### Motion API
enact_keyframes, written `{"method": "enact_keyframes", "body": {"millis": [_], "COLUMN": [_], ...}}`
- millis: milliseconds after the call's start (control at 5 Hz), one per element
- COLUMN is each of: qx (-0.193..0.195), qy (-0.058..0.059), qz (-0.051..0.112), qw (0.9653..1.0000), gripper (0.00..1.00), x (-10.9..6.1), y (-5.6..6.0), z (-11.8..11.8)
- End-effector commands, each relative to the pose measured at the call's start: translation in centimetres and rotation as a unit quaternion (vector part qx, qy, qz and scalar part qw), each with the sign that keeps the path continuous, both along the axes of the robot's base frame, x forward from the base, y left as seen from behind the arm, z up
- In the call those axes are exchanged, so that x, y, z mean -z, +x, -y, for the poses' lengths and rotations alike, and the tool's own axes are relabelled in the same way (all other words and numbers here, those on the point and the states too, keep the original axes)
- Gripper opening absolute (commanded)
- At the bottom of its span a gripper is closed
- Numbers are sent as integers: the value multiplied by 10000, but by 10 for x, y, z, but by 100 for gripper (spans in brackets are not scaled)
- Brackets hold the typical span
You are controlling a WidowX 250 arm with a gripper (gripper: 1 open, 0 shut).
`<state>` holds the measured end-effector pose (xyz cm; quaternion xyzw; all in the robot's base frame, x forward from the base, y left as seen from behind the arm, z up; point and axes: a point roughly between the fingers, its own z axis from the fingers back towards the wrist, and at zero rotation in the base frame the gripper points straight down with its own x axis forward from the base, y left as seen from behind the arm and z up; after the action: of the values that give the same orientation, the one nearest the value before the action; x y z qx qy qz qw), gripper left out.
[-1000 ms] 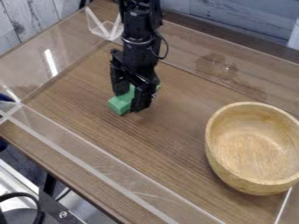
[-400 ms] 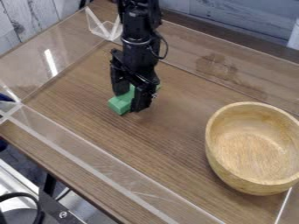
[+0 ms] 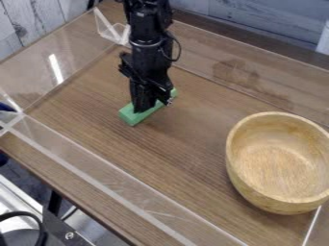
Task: Put the green block in the brown bowl
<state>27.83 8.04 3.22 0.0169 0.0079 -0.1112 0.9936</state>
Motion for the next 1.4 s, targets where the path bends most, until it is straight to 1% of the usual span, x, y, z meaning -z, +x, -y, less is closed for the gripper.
{"method": "enact_keyframes", "body": {"millis": [0, 400, 600, 800, 1000, 1200], "qx": [-66, -243, -350, -407, -348, -344], "qy": [-26, -87, -112, -157, -272, -271], "qz": [140, 303, 470, 668, 783, 770], "qw": [9999, 9992, 9982, 9968, 9960, 9961], "gripper": [0, 0, 0, 0, 0, 100], "x": [-15, -41, -61, -90, -112, -93], "y": [3, 5, 7, 12, 17, 17], "z": [2, 10, 15, 25, 41, 31]}}
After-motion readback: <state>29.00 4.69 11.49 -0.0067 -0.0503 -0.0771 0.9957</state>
